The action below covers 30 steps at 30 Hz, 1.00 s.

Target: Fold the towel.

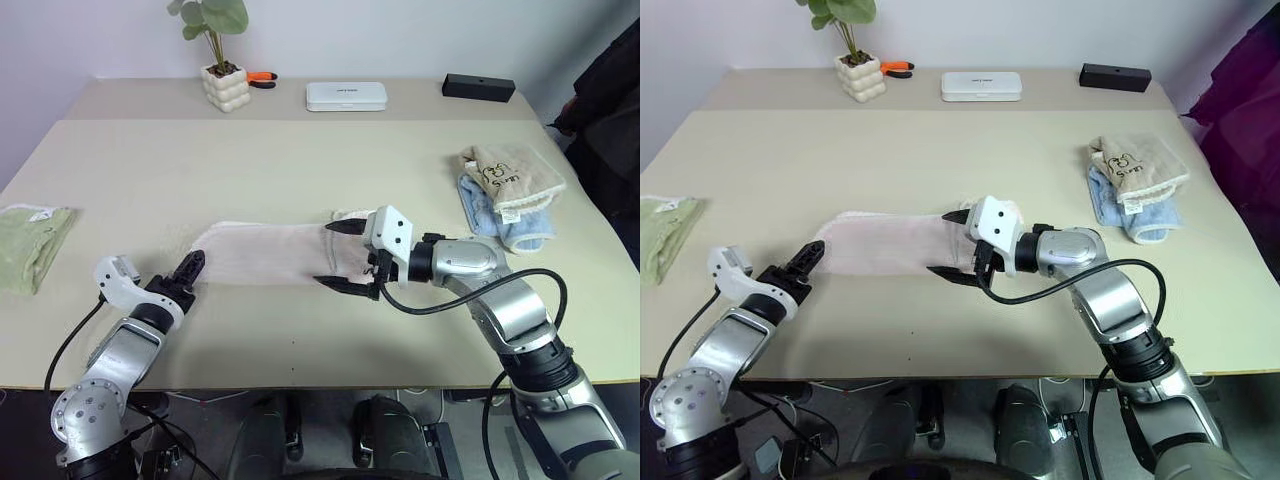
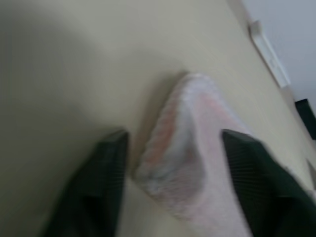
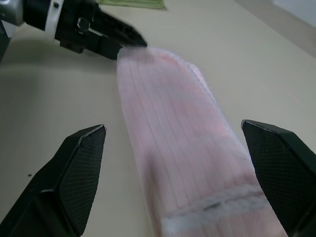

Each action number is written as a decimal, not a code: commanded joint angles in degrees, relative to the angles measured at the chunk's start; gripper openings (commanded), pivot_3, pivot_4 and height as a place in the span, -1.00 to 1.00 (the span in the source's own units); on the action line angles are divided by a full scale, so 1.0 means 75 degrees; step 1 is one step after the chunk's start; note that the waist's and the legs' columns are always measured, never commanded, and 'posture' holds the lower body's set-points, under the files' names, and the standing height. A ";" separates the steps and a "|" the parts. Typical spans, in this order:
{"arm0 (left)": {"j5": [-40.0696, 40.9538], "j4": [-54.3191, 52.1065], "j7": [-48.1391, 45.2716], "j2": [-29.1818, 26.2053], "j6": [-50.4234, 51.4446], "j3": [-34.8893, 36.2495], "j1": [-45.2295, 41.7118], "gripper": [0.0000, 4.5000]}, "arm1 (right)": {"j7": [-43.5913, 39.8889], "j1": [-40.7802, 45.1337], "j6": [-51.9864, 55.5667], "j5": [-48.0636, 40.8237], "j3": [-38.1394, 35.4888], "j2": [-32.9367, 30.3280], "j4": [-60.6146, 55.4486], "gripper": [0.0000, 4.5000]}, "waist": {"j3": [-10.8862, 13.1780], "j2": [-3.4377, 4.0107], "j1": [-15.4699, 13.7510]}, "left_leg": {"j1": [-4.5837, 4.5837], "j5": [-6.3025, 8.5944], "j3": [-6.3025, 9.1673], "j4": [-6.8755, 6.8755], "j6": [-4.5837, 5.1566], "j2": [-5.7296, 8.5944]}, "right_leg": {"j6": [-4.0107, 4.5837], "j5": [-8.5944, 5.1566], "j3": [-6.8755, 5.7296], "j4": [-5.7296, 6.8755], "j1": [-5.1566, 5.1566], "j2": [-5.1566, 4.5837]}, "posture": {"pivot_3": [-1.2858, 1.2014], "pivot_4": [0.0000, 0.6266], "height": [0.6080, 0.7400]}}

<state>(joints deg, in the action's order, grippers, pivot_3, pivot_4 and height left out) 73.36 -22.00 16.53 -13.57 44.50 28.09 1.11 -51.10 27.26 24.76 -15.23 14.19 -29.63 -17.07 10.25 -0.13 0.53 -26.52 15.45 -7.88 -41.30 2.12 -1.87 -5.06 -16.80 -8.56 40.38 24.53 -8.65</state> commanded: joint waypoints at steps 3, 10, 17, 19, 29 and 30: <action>0.0623 -0.0012 0.0144 0.0043 -0.0108 -0.0038 -0.0050 -0.89 | 0.0151 -0.0063 0.0059 -0.0075 -0.0093 0.0034 -0.0554 1.00 | 0.0002 -0.0009 0.0009 | -0.0001 0.0000 0.0000 0.0000 0.0000 -0.0001 | 0.0000 0.0000 0.0000 -0.0004 0.0000 -0.0003 | 0.03 -0.52 0.06; 0.0601 -0.0412 -0.0014 -0.0070 -0.0442 0.0018 0.0193 -0.98 | 0.0245 0.0093 0.0143 -0.0055 -0.0025 0.0144 -0.0486 1.00 | 0.0002 -0.0009 0.0020 | 0.0000 0.0001 0.0001 0.0001 -0.0001 -0.0004 | 0.0000 0.0000 0.0000 -0.0005 0.0001 -0.0004 | 0.03 -0.52 0.06; 0.1255 -0.0924 0.0463 0.0036 -0.0783 0.0075 0.0827 0.27 | 0.0220 0.0120 0.0117 -0.0017 -0.0019 0.0149 -0.0432 1.00 | 0.0002 -0.0009 0.0020 | -0.0001 0.0002 0.0001 0.0004 -0.0002 -0.0005 | 0.0001 0.0000 0.0000 -0.0011 0.0002 -0.0008 | 0.03 -0.52 0.06; 0.1489 -0.1089 0.0702 0.0055 -0.0827 -0.0011 0.1105 0.72 | 0.0208 0.0092 0.0143 -0.0019 -0.0021 0.0137 -0.0467 1.00 | 0.0002 -0.0010 0.0019 | -0.0002 0.0002 0.0001 0.0005 -0.0002 -0.0004 | 0.0001 0.0000 0.0001 -0.0014 0.0002 -0.0010 | 0.03 -0.52 0.06; 0.2061 -0.0610 0.1625 0.0386 -0.1255 -0.0874 0.0581 0.99 | 0.0195 0.0077 0.0158 0.0037 0.0060 0.0176 -0.0476 1.00 | 0.0001 -0.0009 -0.0117 | 0.0000 0.0006 0.0001 0.0007 0.0002 0.0001 | 0.0003 -0.0002 0.0001 -0.0022 -0.0003 -0.0013 | 0.03 -0.52 0.06; 0.2056 -0.0504 0.1686 0.0422 -0.1332 -0.0863 0.0479 0.88 | 0.0199 0.0079 0.0155 0.0047 0.0064 0.0181 -0.0475 1.00 | 0.0000 -0.0010 -0.0148 | 0.0000 0.0006 0.0001 0.0006 0.0003 0.0001 | 0.0003 -0.0001 0.0001 -0.0024 -0.0005 -0.0011 | 0.03 -0.52 0.06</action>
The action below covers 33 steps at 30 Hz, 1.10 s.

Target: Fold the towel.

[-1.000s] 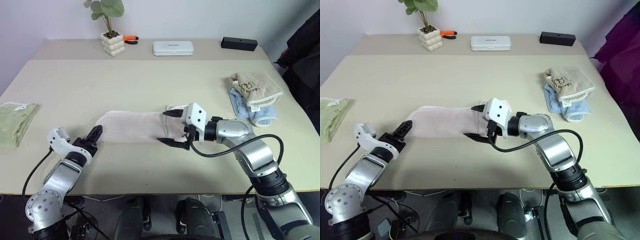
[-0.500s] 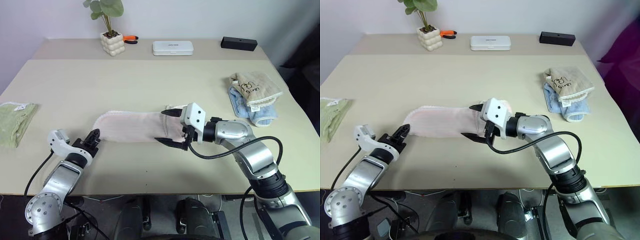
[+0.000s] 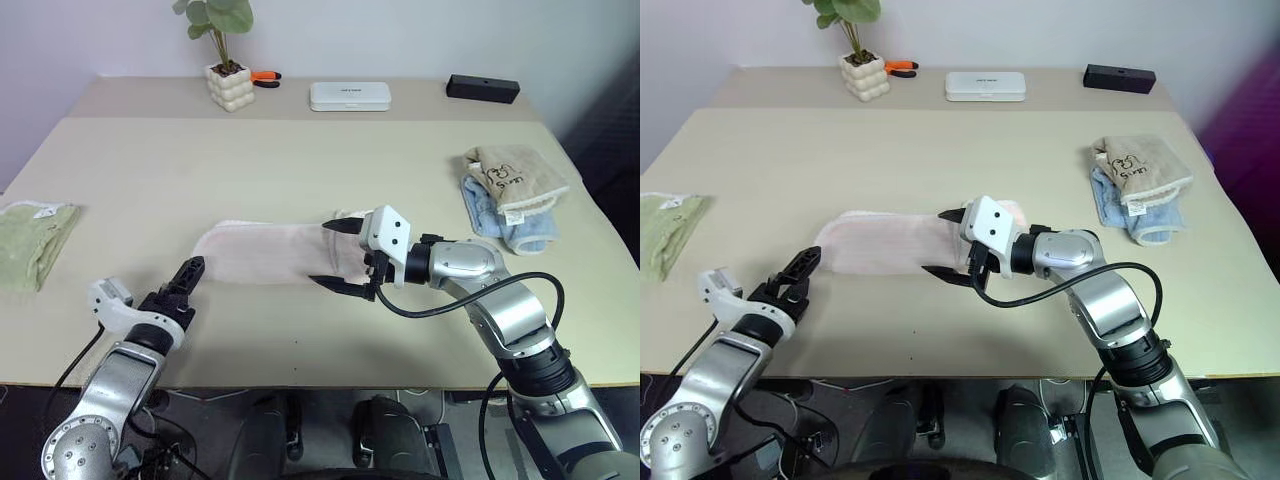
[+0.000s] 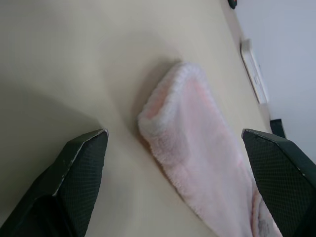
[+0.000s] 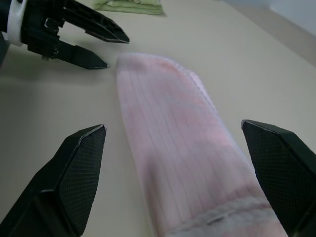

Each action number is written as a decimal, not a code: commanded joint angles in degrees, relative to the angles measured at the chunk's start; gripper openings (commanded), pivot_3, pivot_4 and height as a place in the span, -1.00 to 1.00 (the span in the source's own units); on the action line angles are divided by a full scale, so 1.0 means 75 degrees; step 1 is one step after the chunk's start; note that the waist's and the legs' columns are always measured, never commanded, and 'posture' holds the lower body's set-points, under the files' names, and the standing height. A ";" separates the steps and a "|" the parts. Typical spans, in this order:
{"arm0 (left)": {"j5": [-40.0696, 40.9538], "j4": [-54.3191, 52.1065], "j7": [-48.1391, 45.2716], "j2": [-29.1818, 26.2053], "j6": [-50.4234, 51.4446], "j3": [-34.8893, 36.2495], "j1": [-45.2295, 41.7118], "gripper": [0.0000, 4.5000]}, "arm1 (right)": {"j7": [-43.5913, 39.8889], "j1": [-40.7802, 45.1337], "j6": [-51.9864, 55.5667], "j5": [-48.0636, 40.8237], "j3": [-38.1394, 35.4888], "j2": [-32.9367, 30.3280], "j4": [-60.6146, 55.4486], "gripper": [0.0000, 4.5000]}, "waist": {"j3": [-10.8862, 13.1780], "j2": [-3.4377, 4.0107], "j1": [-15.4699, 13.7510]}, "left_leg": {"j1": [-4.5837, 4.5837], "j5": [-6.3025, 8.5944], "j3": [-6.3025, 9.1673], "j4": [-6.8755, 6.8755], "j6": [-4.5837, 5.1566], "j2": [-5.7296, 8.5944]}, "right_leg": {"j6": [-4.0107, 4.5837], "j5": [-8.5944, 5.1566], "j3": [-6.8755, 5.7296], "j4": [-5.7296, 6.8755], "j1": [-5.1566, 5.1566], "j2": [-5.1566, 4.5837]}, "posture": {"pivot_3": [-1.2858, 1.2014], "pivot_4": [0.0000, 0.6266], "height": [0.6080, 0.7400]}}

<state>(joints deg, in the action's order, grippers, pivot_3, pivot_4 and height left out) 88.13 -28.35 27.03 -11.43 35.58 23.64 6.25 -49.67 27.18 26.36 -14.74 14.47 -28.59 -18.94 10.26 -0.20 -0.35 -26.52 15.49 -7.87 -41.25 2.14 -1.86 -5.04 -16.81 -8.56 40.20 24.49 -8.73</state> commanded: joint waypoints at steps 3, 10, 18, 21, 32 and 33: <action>0.0016 0.0686 0.0296 0.0157 -0.0297 -0.0221 -0.0515 0.41 | 0.0043 0.0070 -0.0063 0.0004 0.0032 0.0038 -0.0238 1.00 | -0.0001 -0.0002 -0.0045 | -0.0002 0.0003 -0.0002 -0.0001 0.0007 0.0003 | -0.0001 0.0001 0.0000 -0.0003 -0.0001 0.0003 | 0.03 -0.52 0.06; 0.0036 0.0893 0.0091 -0.0060 -0.0349 -0.0200 -0.0864 -0.99 | 0.0165 -0.0040 -0.0035 0.0029 0.0020 0.0025 -0.0353 1.00 | 0.0000 -0.0004 -0.0038 | -0.0002 0.0002 -0.0002 0.0001 0.0006 0.0001 | -0.0003 0.0001 -0.0002 -0.0004 0.0000 0.0010 | 0.03 -0.52 0.06; -0.0809 0.0727 -0.1260 -0.1633 -0.0794 0.1109 -0.0751 -0.99 | 0.0227 -0.0385 -0.0166 0.0054 -0.0011 -0.0053 -0.0542 1.00 | 0.0007 -0.0015 0.0006 | -0.0004 0.0001 -0.0003 0.0006 0.0002 -0.0003 | -0.0002 0.0001 -0.0002 -0.0003 0.0008 0.0010 | 0.03 -0.52 0.06; -0.1001 0.0624 -0.1928 -0.2444 -0.0683 0.1335 -0.0735 -0.99 | 0.0200 -0.0438 -0.0288 0.0085 -0.0027 -0.0073 -0.0449 1.00 | 0.0009 -0.0019 0.0014 | -0.0008 0.0001 -0.0004 0.0015 -0.0005 -0.0005 | 0.0000 0.0000 -0.0008 -0.0006 0.0018 0.0014 | 0.03 -0.52 0.06; -0.2017 -0.0305 -0.4980 -0.3931 0.0512 -0.1224 -0.2668 -0.99 | 0.0264 -0.0207 -0.0544 0.0288 -0.0154 -0.0057 0.0337 1.00 | 0.0012 -0.0027 -0.0034 | -0.0016 0.0012 -0.0012 0.0027 -0.0023 0.0006 | -0.0001 0.0001 -0.0007 -0.0026 0.0020 0.0017 | 0.03 -0.52 0.06; -0.2425 -0.0275 -0.5304 -0.3916 0.0625 -0.1809 -0.3015 -0.99 | 0.0284 -0.0218 -0.0613 0.0345 -0.0185 -0.0087 0.0444 1.00 | 0.0012 -0.0027 -0.0033 | -0.0016 0.0002 -0.0012 0.0027 -0.0009 0.0006 | -0.0002 0.0001 -0.0007 -0.0023 0.0019 0.0020 | 0.03 -0.52 0.06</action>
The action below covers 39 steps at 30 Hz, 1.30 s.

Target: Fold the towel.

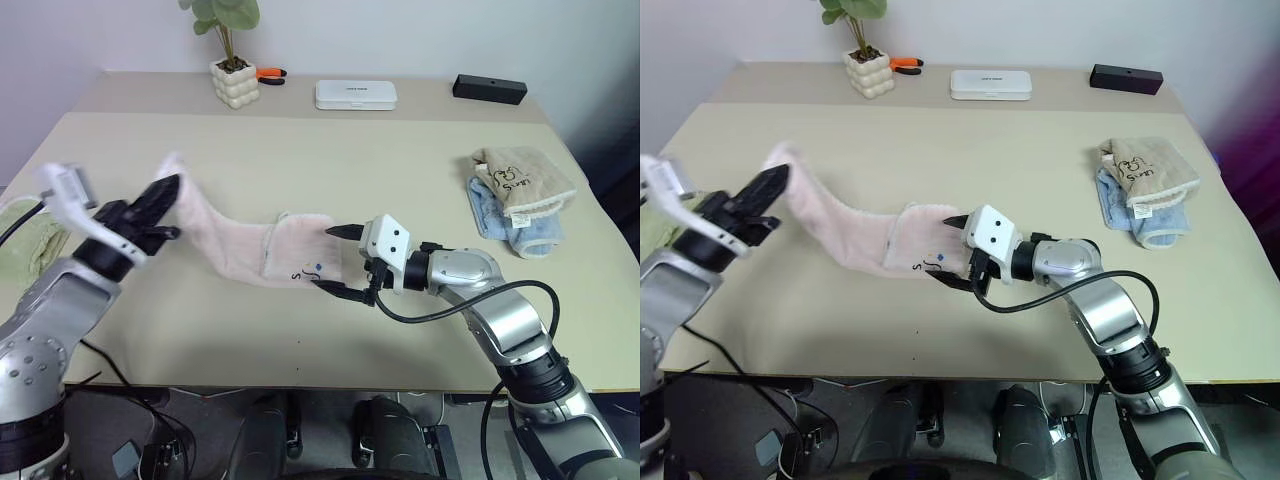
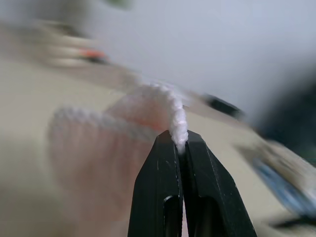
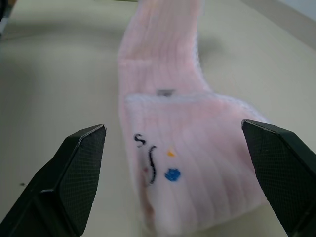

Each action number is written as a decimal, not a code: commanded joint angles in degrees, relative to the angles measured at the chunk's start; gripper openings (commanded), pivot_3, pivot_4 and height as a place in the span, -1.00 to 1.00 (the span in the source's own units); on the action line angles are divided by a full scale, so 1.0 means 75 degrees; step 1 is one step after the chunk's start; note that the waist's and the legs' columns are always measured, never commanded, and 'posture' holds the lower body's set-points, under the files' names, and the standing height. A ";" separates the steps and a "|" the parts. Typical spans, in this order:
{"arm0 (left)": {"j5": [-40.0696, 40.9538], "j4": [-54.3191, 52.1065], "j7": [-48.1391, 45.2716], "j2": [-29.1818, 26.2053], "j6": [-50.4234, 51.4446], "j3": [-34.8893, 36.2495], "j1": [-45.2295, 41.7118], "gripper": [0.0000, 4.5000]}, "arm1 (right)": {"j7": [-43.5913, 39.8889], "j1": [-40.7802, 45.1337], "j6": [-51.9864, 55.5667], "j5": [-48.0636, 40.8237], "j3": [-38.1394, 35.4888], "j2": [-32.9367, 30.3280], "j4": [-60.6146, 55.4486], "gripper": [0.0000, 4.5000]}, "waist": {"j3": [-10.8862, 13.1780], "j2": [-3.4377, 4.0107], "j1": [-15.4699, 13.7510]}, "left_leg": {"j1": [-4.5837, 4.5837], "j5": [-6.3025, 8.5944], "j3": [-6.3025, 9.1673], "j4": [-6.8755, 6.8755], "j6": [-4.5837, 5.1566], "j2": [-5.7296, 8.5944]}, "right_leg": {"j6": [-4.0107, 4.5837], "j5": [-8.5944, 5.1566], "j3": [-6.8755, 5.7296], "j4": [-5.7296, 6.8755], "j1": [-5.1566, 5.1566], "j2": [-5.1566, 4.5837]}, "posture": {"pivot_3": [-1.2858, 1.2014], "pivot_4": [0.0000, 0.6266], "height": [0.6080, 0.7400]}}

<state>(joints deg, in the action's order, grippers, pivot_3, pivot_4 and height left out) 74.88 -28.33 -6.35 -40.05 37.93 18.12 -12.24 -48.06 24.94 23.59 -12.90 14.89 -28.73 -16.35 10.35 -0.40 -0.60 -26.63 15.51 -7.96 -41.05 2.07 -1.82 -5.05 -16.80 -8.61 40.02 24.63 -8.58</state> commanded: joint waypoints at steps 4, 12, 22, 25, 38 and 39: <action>-0.1561 0.0222 -0.1556 0.0274 0.0516 -0.2267 -0.1280 -0.99 | 0.0180 0.0050 -0.0409 0.0263 -0.0313 -0.0099 0.0315 1.00 | 0.0001 0.0001 0.0015 | 0.0004 -0.0005 -0.0008 0.0004 0.0003 0.0000 | -0.0002 0.0000 -0.0001 0.0002 0.0000 0.0004 | 0.03 -0.52 0.06; -0.1691 0.0921 -0.2066 0.1053 0.1250 -0.2633 -0.1516 -0.99 | 0.0368 -0.0265 -0.0385 0.0369 -0.0520 -0.0249 0.0099 1.00 | 0.0004 -0.0003 0.0049 | 0.0006 -0.0013 -0.0007 0.0005 -0.0004 -0.0006 | -0.0003 0.0000 0.0000 0.0009 0.0000 0.0002 | 0.03 -0.52 0.06; -0.1136 0.0704 -0.1990 0.1416 0.1823 -0.2037 -0.1116 0.58 | 0.0385 -0.0209 -0.0457 0.0461 -0.0456 -0.0236 0.0252 1.00 | 0.0004 -0.0002 0.0051 | 0.0012 -0.0013 -0.0002 0.0004 -0.0003 -0.0007 | -0.0003 0.0000 0.0001 0.0010 -0.0005 -0.0002 | 0.03 -0.52 0.06; -0.0878 0.0648 -0.1845 0.1379 0.1798 -0.1499 -0.0992 0.99 | 0.0353 -0.0119 -0.0504 0.0495 -0.0487 -0.0264 0.0357 1.00 | 0.0004 -0.0002 0.0050 | 0.0012 -0.0013 -0.0001 0.0003 -0.0004 -0.0007 | -0.0003 0.0000 0.0001 0.0010 -0.0006 -0.0002 | 0.03 -0.52 0.06; -0.2145 0.1023 -0.2038 0.0167 0.0817 0.0139 -0.0486 -0.04 | 0.0124 0.0861 0.0207 -0.0274 -0.1107 -0.0260 0.0543 -0.70 | 0.0006 0.0001 0.0187 | 0.0018 -0.0014 0.0003 0.0004 -0.0006 -0.0008 | -0.0002 0.0000 0.0000 0.0011 -0.0010 -0.0001 | 0.03 -0.52 0.06; -0.2359 0.1048 -0.2043 0.0191 0.0796 -0.0026 -0.0494 -0.27 | 0.0167 0.0928 0.0327 -0.0339 -0.1100 -0.0166 0.0506 -0.95 | 0.0006 0.0000 0.0183 | 0.0017 -0.0014 0.0003 0.0005 -0.0006 -0.0008 | -0.0002 0.0000 0.0000 0.0012 -0.0009 0.0001 | 0.03 -0.52 0.06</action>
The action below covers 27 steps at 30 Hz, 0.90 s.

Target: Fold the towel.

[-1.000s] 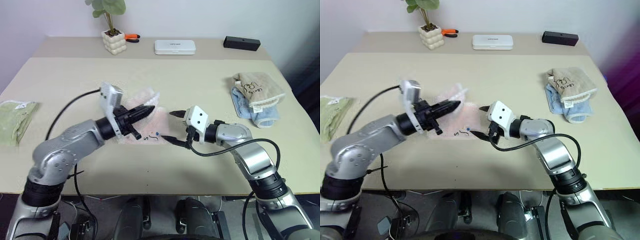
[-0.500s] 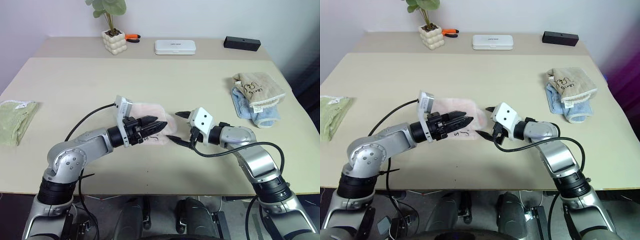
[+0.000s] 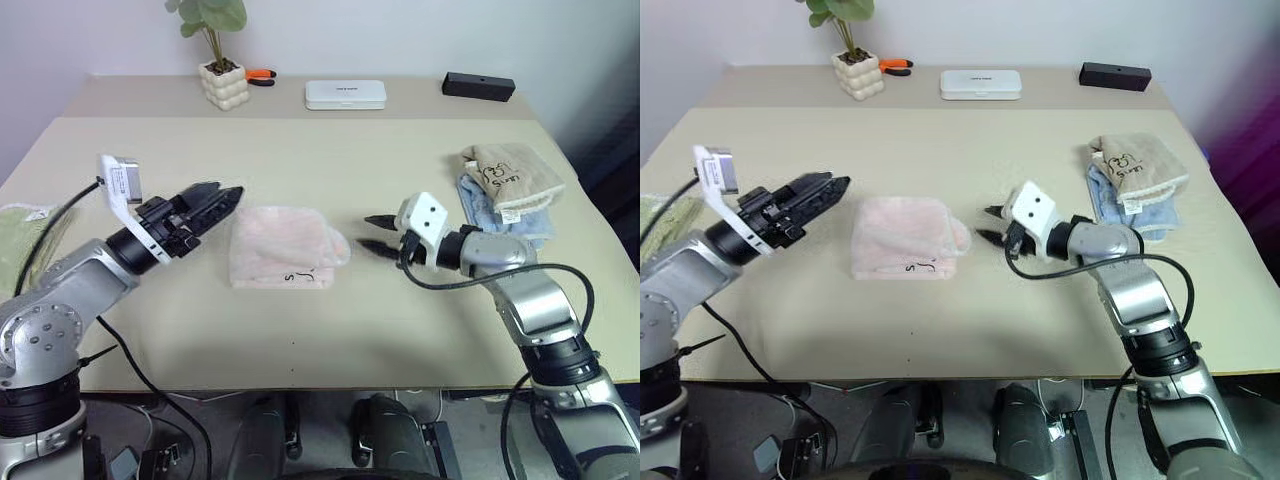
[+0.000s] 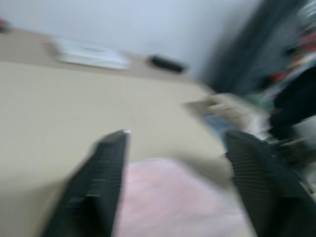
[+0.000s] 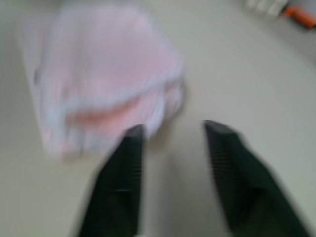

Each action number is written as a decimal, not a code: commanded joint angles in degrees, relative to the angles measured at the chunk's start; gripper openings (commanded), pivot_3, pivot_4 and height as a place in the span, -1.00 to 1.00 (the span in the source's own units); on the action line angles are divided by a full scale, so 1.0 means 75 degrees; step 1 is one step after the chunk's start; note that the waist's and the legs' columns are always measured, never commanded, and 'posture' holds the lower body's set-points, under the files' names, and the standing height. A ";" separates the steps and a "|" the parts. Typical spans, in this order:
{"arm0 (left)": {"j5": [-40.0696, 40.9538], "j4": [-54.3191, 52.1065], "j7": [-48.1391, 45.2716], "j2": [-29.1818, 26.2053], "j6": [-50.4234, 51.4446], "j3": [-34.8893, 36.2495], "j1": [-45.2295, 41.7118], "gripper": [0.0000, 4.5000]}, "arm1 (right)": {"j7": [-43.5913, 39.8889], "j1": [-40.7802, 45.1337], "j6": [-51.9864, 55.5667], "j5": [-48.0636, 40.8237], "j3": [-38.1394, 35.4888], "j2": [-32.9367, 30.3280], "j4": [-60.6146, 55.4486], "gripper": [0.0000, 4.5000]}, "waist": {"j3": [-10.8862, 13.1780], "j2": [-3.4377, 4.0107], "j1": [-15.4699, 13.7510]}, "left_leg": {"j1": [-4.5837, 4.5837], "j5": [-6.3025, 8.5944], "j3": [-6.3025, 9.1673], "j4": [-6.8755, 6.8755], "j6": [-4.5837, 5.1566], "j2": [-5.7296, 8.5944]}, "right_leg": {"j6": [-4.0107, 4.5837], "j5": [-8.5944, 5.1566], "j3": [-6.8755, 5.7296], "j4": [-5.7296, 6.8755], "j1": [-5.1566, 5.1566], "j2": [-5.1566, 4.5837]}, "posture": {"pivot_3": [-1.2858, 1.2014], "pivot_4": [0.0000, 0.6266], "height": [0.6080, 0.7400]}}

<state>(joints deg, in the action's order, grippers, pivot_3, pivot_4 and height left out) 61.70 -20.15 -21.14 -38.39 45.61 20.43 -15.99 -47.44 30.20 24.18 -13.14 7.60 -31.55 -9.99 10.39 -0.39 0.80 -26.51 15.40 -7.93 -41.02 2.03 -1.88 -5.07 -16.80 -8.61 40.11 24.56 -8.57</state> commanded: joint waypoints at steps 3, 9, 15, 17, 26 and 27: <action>-0.1599 -0.0146 -0.0386 -0.0022 -0.0497 -0.1241 0.0060 -0.27 | 0.0138 0.0426 0.0669 -0.0704 -0.0102 0.0601 -0.0485 -0.98 | 0.0000 -0.0001 -0.0039 | -0.0007 0.0001 0.0000 0.0000 0.0001 0.0004 | 0.0000 0.0000 0.0000 0.0000 0.0003 -0.0001 | 0.03 -0.52 0.06; -0.2615 0.0477 -0.1168 0.0360 -0.0915 -0.2240 0.0273 -0.27 | 0.0651 0.0493 0.1120 -0.0321 0.0896 0.1665 0.0194 -0.98 | -0.0002 0.0000 0.0028 | -0.0006 0.0000 -0.0002 0.0001 -0.0001 0.0001 | 0.0000 0.0000 -0.0001 0.0003 0.0007 0.0000 | 0.03 -0.52 0.06; -0.3704 0.0975 -0.1653 0.0415 -0.1490 -0.2789 0.0856 -0.27 | 0.1308 0.0035 0.1104 0.0679 0.1613 0.1795 0.1342 -0.98 | -0.0003 0.0002 -0.0012 | -0.0015 -0.0001 -0.0011 0.0007 -0.0002 0.0004 | 0.0000 0.0000 -0.0001 0.0006 0.0020 -0.0004 | 0.03 -0.52 0.06; -0.3799 0.1028 -0.1681 0.0538 -0.1581 -0.2734 0.0970 -0.27 | 0.1340 -0.0101 0.1037 0.0760 0.1582 0.1730 0.1370 -0.98 | -0.0009 0.0004 -0.0008 | -0.0010 0.0000 -0.0012 0.0004 -0.0002 0.0007 | 0.0000 0.0000 0.0000 0.0005 0.0015 -0.0010 | 0.03 -0.52 0.06; -0.2512 0.0454 -0.1282 0.1110 -0.1299 -0.0879 0.1171 -0.05 | 0.0565 -0.0108 0.0850 0.0053 0.0724 0.1084 0.0181 -0.45 | -0.0005 0.0003 -0.0003 | -0.0009 0.0001 -0.0003 0.0003 -0.0001 0.0001 | 0.0001 0.0000 0.0002 0.0004 0.0013 -0.0020 | 0.03 -0.52 0.06; -0.2341 0.0403 -0.1157 0.1120 -0.1185 -0.0631 0.1176 0.11 | 0.0455 -0.0116 0.0834 -0.0032 0.0646 0.0986 0.0033 -0.20 | -0.0005 0.0002 -0.0001 | -0.0010 0.0001 -0.0001 0.0003 -0.0001 -0.0001 | 0.0001 0.0000 0.0002 0.0004 0.0014 -0.0020 | 0.03 -0.52 0.06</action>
<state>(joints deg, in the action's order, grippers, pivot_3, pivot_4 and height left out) 41.14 -14.25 -31.04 -29.79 36.06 11.62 -6.84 -42.58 29.18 31.58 -11.55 14.32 -23.81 -5.71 10.36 -0.38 0.79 -26.56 15.41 -7.93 -40.99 2.02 -1.90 -5.06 -16.80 -8.60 40.14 24.64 -8.72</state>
